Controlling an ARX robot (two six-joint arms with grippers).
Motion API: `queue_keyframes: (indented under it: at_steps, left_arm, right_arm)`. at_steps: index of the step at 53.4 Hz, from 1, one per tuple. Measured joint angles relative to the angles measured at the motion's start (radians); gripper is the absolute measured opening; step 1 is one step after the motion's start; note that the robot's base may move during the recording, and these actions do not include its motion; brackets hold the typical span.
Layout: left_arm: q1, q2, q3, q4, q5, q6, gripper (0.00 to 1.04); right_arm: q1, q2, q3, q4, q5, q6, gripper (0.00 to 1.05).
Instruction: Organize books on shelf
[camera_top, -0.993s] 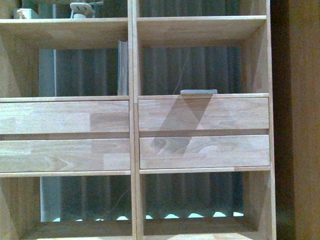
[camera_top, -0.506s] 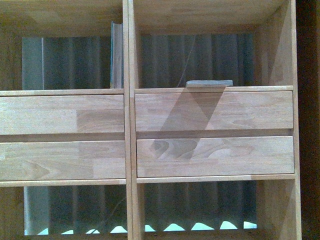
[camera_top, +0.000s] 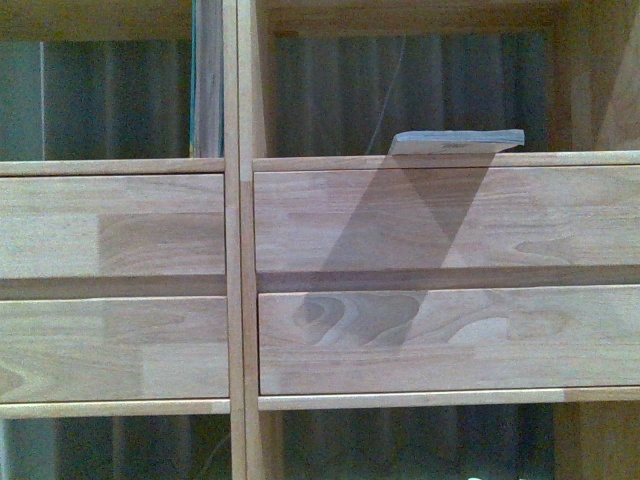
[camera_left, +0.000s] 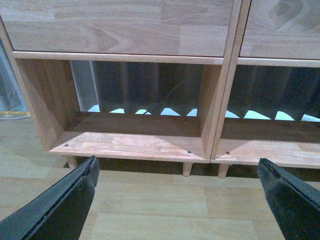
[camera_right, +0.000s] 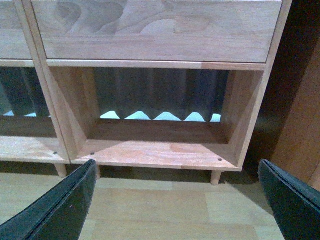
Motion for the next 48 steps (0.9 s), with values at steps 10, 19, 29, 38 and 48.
queue_keyframes:
  at_steps: [10,19,29,38,48]
  left_arm:
    - [0.0,0.0,0.0,0.0,0.0,0.0,0.98]
    - [0.0,0.0,0.0,0.0,0.001,0.0,0.98]
    - [0.0,0.0,0.0,0.0,0.0,0.0,0.98]
    - [0.0,0.0,0.0,0.0,0.0,0.0,0.98]
    - [0.0,0.0,0.0,0.0,0.0,0.0,0.98]
  right_arm:
    - [0.0,0.0,0.0,0.0,0.0,0.0,0.98]
    - [0.0,0.0,0.0,0.0,0.0,0.0,0.98]
    - [0.0,0.0,0.0,0.0,0.0,0.0,0.98]
    - [0.0,0.0,0.0,0.0,0.001,0.0,0.98]
    - [0.0,0.0,0.0,0.0,0.0,0.001,0.98]
